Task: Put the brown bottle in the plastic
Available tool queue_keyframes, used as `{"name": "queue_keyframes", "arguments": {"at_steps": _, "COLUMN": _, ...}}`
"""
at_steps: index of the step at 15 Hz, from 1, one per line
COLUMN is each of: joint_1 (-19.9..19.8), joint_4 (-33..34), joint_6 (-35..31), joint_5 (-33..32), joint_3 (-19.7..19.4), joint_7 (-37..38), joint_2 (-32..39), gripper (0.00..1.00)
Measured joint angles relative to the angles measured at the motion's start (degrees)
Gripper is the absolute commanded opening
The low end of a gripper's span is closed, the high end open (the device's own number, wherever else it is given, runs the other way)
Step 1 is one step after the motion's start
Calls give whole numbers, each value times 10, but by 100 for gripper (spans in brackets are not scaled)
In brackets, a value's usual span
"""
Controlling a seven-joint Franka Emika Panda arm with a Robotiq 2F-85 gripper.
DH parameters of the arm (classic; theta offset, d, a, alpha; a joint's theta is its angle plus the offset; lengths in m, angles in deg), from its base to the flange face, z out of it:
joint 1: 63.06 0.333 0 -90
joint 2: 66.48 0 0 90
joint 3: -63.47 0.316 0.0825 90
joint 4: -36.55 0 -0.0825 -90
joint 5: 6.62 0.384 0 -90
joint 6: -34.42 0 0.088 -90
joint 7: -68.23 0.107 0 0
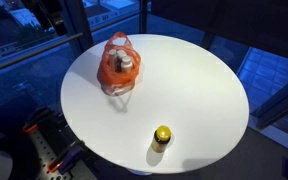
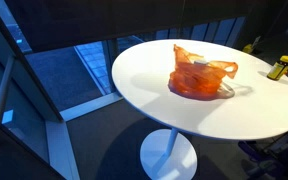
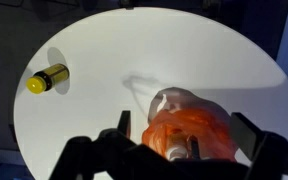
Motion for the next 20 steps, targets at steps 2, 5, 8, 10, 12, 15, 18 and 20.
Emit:
{"name": "queue_keyframes", "arguments": {"at_steps": 2, "joint_1": 0, "joint_4": 0, "joint_6": 0, "joint_5": 0, "joint_3": 0, "joint_7": 0, "joint_2": 0, "gripper": 100}}
{"name": "queue_keyframes", "arguments": {"at_steps": 5, "joint_1": 0, "joint_4": 0, "joint_6": 0, "joint_5": 0, "joint_3": 0, "joint_7": 0, "joint_2": 0, "gripper": 100}}
{"name": "queue_keyframes", "arguments": {"at_steps": 8, "joint_1": 1, "joint_4": 2, "joint_6": 0, "joint_5": 0, "joint_3": 0, "joint_7": 0, "joint_2": 3, "gripper": 100}}
{"name": "queue_keyframes", "arguments": {"at_steps": 10, "joint_1": 1, "joint_4": 8, "joint_6": 0, "joint_5": 0, "joint_3": 0, "joint_7": 1, "joint_2": 10, "gripper": 100}}
{"name": "queue_keyframes", "arguments": {"at_steps": 12, "joint_1": 1, "joint_4": 19, "joint_6": 0, "joint_5": 0, "joint_3": 0, "joint_7": 7, "joint_2": 22, "gripper": 100}}
{"name": "queue_keyframes", "arguments": {"at_steps": 15, "joint_1": -3, "joint_4": 41, "joint_6": 0, "joint_5": -1, "joint_3": 0, "joint_7": 23, "joint_2": 50, "gripper": 100}}
{"name": "queue_keyframes", "arguments": {"at_steps": 18, "joint_1": -21, "joint_4": 67, "joint_6": -2, "joint_5": -15, "joint_3": -1, "joint_7": 47, "joint_2": 91, "gripper": 100}}
{"name": "queue_keyframes", "arguments": {"at_steps": 20, "joint_1": -36, "joint_4": 87, "joint_6": -6, "joint_5": -29, "joint_3": -3, "joint_7": 64, "joint_2": 124, "gripper": 100}}
